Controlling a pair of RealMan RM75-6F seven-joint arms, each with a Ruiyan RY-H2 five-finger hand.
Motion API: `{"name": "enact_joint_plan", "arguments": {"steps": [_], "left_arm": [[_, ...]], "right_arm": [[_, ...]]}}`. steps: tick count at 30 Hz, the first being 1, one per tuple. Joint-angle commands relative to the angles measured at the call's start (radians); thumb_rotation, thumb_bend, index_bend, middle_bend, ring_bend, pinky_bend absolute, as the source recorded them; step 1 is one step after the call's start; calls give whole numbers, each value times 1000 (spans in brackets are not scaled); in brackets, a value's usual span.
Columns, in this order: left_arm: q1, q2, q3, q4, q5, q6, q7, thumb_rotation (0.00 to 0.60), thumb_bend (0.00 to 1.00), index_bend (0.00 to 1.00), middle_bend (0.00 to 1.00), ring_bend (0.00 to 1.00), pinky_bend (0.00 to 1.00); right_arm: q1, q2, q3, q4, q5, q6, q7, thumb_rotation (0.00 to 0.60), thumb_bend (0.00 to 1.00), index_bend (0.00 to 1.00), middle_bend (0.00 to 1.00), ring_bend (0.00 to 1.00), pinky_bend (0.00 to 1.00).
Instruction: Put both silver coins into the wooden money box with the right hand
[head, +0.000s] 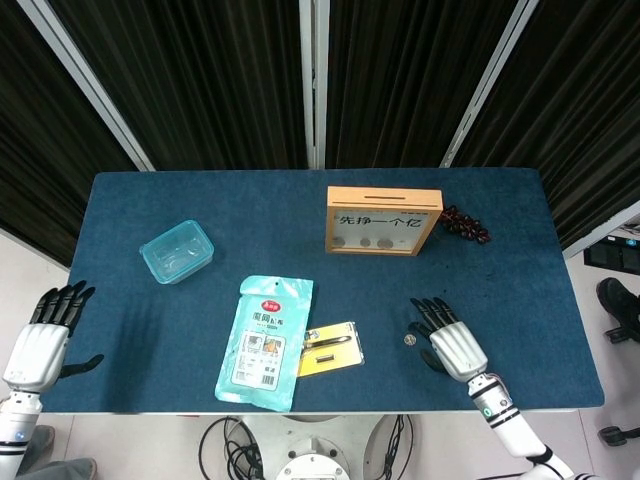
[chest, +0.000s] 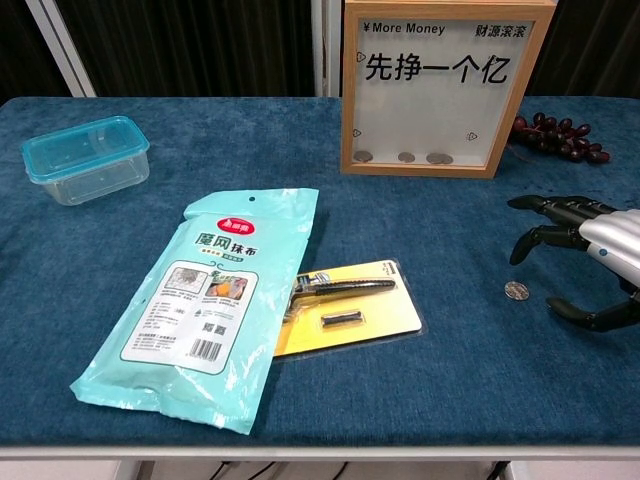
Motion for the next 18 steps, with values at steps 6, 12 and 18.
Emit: {"name": "enact_joint_plan", "arguments": {"steps": [6, 12, 18], "left_arm": [[-2, -2, 0, 6, -2, -6, -5, 600, 48, 0, 0, 0, 0], [-2, -2, 0, 8, -3, -6, -7, 600, 48, 0, 0, 0, 0], [-2, -2, 0, 9, -3, -6, -9, 600, 47, 0, 0, 0, 0]], "right_arm": [[1, -19, 0, 26, 8, -10, 7, 600, 355, 378, 0, 0, 0], [5, -21, -6, 35, 3, -16, 17, 600, 360, 380, 0, 0, 0], [5, -24, -6, 38, 8, -21, 14, 600, 364, 381, 0, 0, 0]]}}
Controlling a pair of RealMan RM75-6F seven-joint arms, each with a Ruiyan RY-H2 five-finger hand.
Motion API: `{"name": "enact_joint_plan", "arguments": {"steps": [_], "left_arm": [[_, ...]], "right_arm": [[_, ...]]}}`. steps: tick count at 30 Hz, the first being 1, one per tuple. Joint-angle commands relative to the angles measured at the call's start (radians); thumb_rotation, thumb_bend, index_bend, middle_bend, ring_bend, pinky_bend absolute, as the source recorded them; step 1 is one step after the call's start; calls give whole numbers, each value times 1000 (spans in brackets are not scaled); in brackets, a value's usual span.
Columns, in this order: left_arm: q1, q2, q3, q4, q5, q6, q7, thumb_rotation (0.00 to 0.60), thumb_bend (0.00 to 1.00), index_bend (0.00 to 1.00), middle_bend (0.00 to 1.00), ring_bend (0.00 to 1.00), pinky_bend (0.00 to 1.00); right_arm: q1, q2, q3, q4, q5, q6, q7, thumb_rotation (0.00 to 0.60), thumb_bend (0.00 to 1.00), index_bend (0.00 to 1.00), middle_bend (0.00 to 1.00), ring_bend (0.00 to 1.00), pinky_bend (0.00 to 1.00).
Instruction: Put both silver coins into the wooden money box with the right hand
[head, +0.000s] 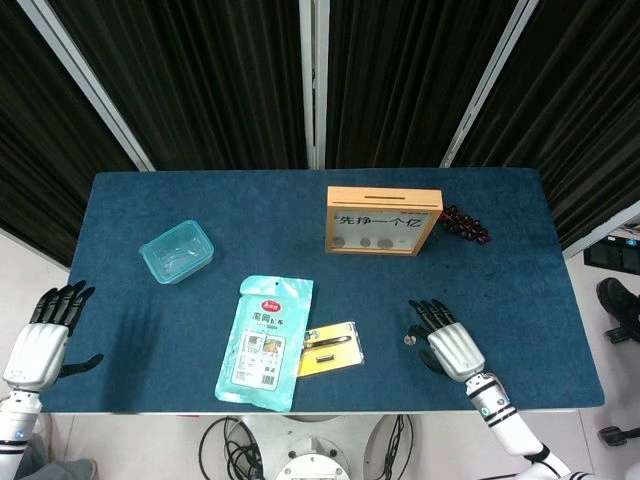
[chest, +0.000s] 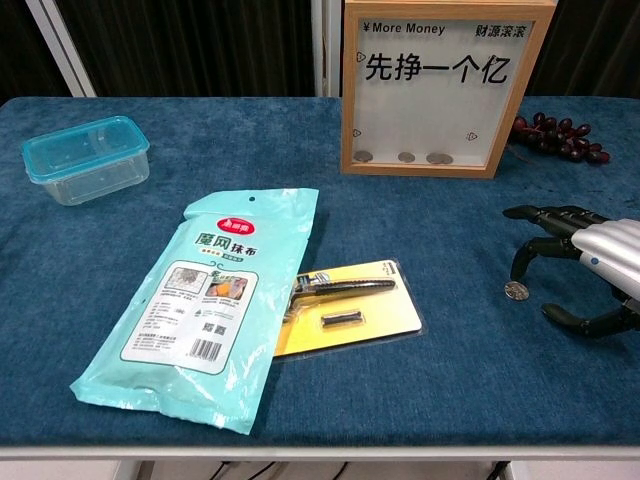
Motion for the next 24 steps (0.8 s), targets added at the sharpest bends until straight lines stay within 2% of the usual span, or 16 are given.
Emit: {"name": "enact_joint_plan", "arguments": {"steps": [1, 24], "left_arm": [[0, 0, 0, 0, 1, 1, 0, 600, 47, 0, 0, 0, 0], [-1, 1, -1, 4, -2, -1, -7, 600, 47, 0, 0, 0, 0]], "right_arm": [[0, 0, 0, 1, 1, -1, -2, 600, 364, 381, 0, 0, 0], [4, 6, 6, -15, 15, -13, -8, 600, 364, 372, 7, 0, 0]]}}
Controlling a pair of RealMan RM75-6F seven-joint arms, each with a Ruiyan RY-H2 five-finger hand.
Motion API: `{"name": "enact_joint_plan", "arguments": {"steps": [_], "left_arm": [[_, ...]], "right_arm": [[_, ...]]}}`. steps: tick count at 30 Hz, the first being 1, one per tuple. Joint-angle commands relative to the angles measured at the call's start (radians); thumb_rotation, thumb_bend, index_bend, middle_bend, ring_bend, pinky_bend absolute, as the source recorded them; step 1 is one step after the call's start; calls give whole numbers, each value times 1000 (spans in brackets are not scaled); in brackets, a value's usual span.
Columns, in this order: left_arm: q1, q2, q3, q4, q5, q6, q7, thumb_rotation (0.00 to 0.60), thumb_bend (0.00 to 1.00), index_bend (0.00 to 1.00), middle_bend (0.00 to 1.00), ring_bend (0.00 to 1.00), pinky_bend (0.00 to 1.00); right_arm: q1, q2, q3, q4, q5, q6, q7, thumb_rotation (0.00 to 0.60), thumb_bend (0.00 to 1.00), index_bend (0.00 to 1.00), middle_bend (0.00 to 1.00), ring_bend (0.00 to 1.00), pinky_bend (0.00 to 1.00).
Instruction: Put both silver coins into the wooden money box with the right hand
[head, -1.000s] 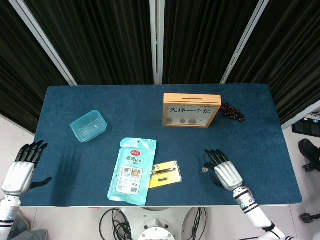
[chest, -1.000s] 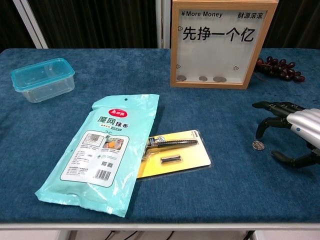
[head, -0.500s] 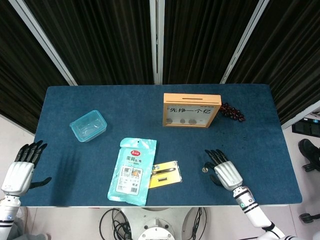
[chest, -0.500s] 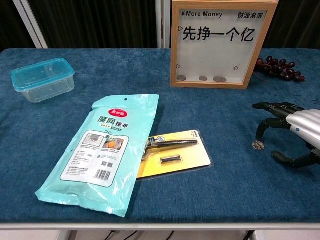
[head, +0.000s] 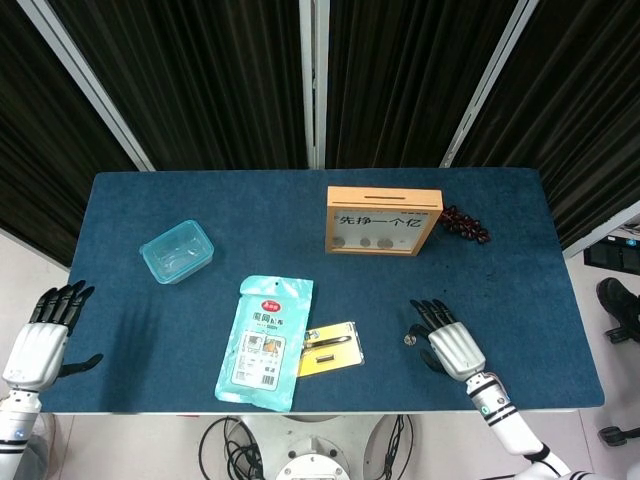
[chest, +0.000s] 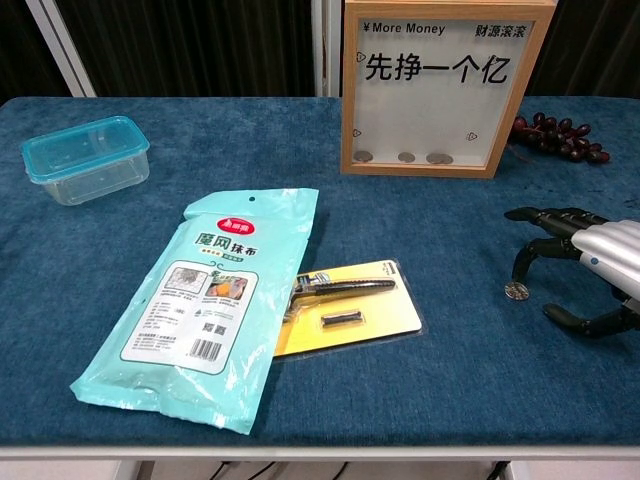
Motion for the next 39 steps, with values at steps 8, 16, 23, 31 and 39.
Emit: {"name": "enact_joint_plan", "arguments": {"steps": [8, 16, 23, 31, 39], "left_arm": [[1, 2, 0, 1, 0, 1, -4, 600, 47, 0, 0, 0, 0], [2, 1, 1, 8, -1, 0, -11, 600, 47, 0, 0, 0, 0], [0, -2, 1, 16, -3, -4, -20, 600, 48, 0, 0, 0, 0], [0, -4, 1, 28, -3, -6, -32, 600, 48, 0, 0, 0, 0], [-1, -8, 3, 43, -3, -9, -49, 600, 48, 0, 0, 0, 0]], "right_arm": [[2, -1, -2, -3, 2, -10, -10, 600, 365, 371, 7, 0, 0], [4, -6, 1, 0, 7, -14, -16, 600, 367, 368, 10, 0, 0], [7, -10, 2, 1, 10, -21, -22, 600, 369, 366, 10, 0, 0], [9, -13, 3, 2, 15, -26, -32, 600, 370, 366, 13, 0, 0], [9, -19, 5, 9, 16, -22, -37, 600, 370, 382, 15, 0, 0]]}}
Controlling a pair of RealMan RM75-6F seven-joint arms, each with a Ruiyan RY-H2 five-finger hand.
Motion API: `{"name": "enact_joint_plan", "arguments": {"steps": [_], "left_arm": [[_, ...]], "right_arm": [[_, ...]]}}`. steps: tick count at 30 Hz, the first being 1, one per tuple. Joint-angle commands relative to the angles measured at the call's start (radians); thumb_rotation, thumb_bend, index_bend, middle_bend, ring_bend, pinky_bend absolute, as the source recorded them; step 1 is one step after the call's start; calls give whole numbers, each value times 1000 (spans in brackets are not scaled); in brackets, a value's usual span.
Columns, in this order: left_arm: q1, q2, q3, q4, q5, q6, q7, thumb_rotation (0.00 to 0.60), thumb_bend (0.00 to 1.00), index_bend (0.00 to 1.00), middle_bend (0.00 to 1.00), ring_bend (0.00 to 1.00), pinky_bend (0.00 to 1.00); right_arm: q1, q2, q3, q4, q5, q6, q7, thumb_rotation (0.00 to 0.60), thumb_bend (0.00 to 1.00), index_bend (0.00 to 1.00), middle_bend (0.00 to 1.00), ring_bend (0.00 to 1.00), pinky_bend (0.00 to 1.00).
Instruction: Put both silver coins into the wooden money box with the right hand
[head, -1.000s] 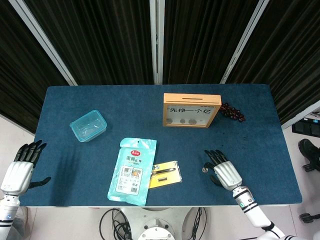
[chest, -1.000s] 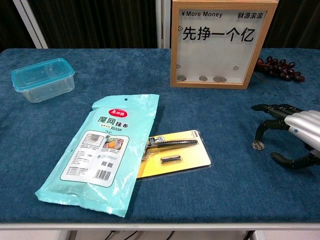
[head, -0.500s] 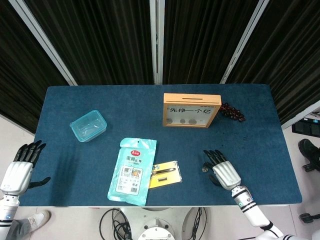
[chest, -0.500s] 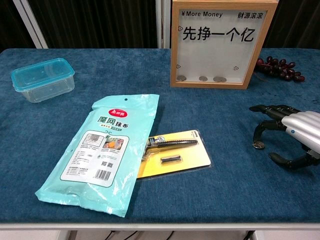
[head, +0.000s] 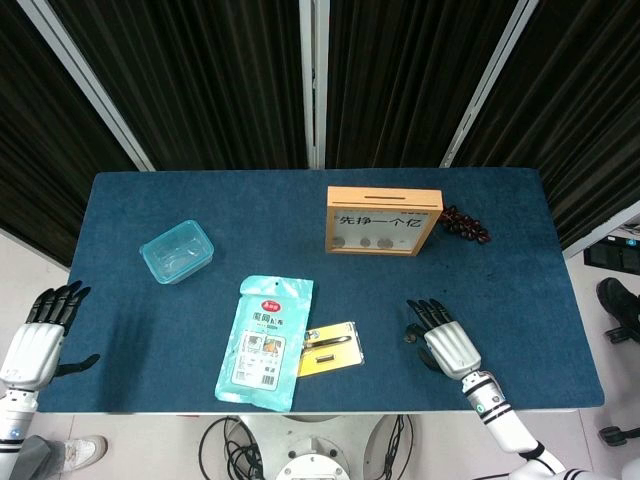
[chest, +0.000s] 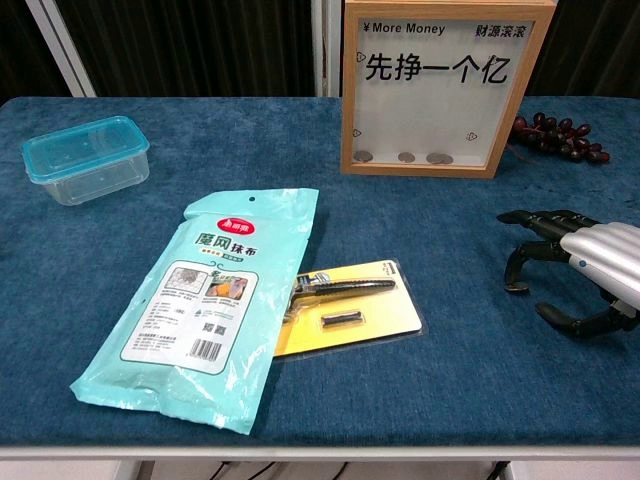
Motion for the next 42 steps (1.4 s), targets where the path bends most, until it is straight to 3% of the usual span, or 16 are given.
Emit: {"name": "enact_joint_plan", "arguments": {"steps": [1, 18, 42], "left_arm": [[0, 0, 1, 3, 1, -1, -3, 600, 48, 0, 0, 0, 0], [-6, -4, 8, 31, 3, -16, -38, 600, 47, 0, 0, 0, 0], [-2, -4, 10, 57, 7, -7, -79, 600, 48, 0, 0, 0, 0]], "right_arm": [[0, -2, 0, 2, 1, 0, -2, 600, 370, 384, 15, 0, 0], [6, -48, 18, 61, 1, 17, -17, 600, 381, 488, 21, 0, 0], [21, -72, 16, 94, -19, 31, -21, 600, 365, 463, 22, 0, 0]]}}
